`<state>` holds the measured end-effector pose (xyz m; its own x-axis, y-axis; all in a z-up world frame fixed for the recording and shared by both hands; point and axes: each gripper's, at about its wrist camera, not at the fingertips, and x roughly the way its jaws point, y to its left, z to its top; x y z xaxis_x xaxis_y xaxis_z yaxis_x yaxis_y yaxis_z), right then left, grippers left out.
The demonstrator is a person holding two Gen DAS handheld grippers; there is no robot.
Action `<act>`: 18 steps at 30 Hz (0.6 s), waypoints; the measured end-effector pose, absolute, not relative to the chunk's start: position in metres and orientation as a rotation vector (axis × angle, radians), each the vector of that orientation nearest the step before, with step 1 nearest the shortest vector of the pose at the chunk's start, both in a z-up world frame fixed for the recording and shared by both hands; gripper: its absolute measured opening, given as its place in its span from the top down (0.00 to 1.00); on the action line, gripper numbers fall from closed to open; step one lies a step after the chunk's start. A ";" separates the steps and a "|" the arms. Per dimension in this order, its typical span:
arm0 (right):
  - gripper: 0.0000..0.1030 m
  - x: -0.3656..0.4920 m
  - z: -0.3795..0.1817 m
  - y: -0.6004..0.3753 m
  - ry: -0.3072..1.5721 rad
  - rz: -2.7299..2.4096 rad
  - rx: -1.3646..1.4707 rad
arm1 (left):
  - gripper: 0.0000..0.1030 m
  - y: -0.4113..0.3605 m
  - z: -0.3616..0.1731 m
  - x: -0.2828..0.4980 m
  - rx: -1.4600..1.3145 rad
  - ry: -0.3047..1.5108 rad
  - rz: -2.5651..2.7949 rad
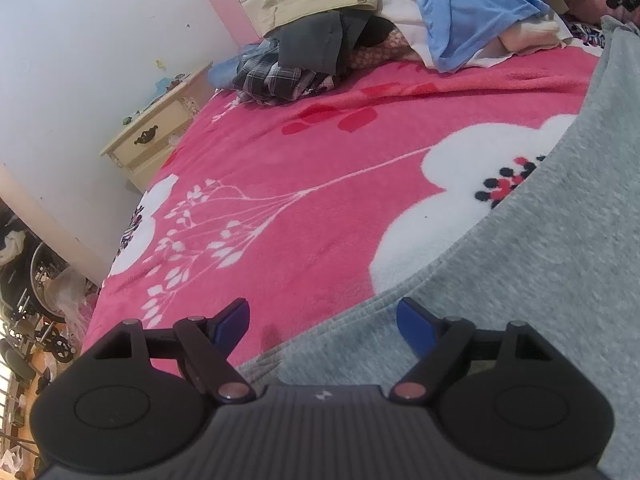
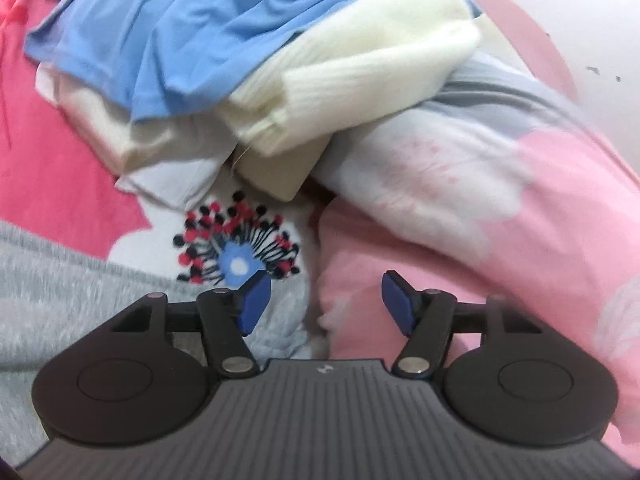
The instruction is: Fold clothes
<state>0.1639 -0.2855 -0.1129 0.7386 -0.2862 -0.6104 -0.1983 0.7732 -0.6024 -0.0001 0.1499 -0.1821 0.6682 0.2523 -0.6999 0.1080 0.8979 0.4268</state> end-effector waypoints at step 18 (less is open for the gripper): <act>0.32 0.124 -0.069 -0.210 0.629 0.526 -0.564 | 0.14 0.154 -0.182 -0.001 0.449 0.828 0.110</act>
